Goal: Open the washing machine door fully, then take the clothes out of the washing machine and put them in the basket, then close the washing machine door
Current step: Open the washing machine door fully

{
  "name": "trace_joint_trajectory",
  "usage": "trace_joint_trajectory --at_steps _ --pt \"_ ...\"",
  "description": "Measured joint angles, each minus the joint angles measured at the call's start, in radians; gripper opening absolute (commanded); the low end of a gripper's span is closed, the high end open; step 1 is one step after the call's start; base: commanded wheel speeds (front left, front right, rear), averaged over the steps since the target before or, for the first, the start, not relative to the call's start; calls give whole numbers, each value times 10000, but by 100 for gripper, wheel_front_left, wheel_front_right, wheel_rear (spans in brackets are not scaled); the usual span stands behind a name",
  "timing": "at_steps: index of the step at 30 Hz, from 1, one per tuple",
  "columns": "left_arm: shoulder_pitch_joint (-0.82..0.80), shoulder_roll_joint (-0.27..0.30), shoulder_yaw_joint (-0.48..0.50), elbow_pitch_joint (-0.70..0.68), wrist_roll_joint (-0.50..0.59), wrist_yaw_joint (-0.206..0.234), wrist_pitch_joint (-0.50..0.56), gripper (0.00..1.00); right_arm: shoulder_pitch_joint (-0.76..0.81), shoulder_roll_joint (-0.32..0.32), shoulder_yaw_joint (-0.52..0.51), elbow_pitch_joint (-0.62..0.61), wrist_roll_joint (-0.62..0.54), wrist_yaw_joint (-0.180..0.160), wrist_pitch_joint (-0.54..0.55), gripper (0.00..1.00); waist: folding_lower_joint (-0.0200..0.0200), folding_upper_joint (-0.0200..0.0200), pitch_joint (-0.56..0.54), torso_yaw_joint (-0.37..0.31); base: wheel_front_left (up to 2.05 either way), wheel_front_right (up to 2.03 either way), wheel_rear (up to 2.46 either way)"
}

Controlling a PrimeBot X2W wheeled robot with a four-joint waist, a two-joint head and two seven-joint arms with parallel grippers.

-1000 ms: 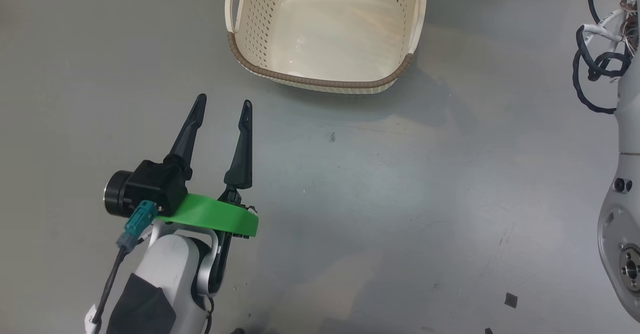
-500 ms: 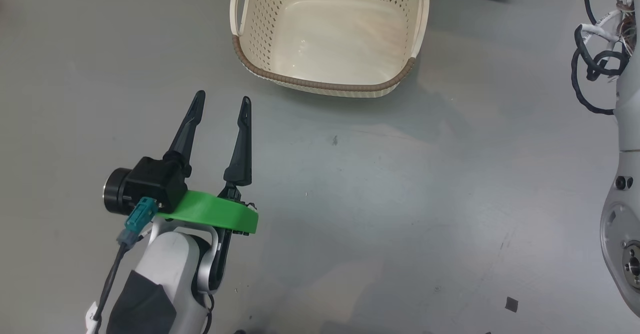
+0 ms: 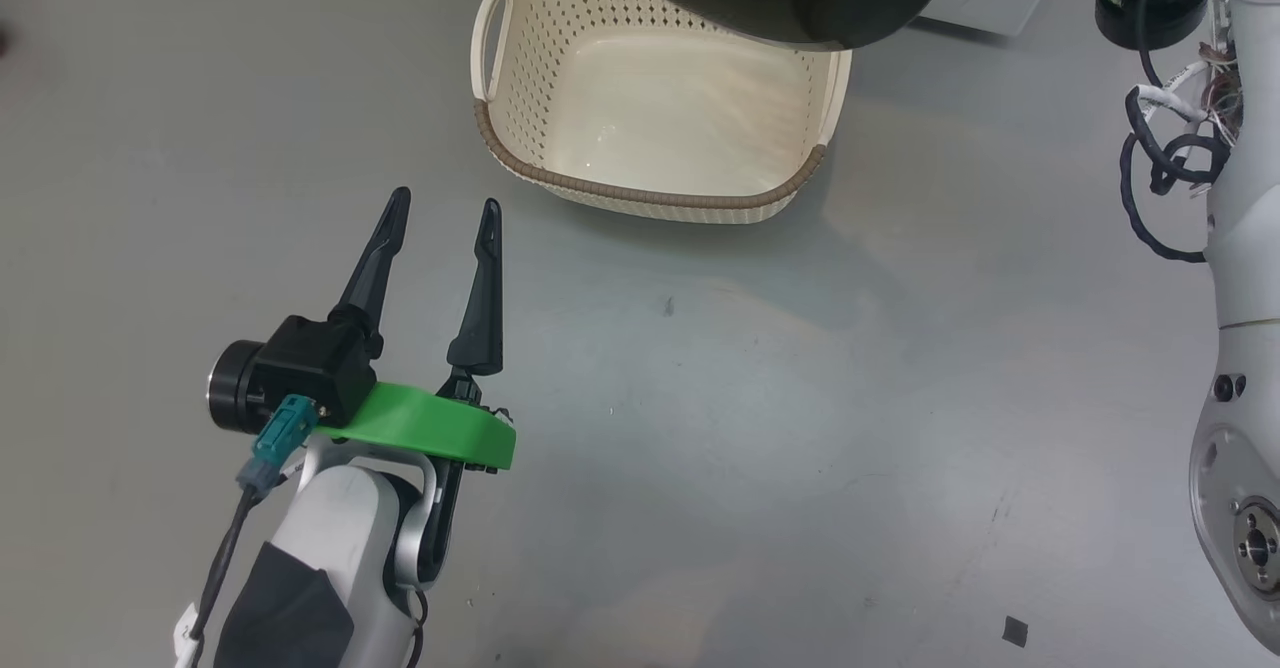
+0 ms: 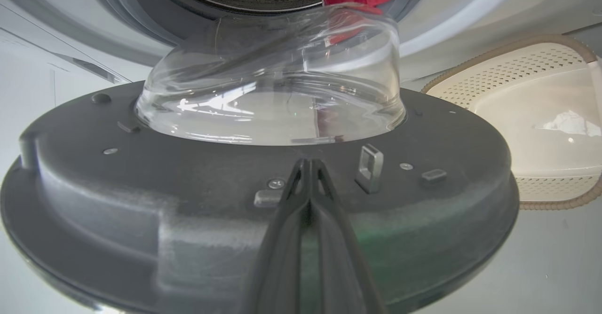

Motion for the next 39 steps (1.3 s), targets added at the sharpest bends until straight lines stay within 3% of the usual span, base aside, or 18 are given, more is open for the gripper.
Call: trace_joint_trajectory --at_steps 21,39 --pt "192 2 25 82 36 42 0 100 818 127 445 318 817 86 619 0 0 0 -630 -68 0 0 0" --pt "356 2 -50 82 121 42 2 100 1600 132 2102 -115 3122 84 1080 0 0 0 -847 45 0 0 0"
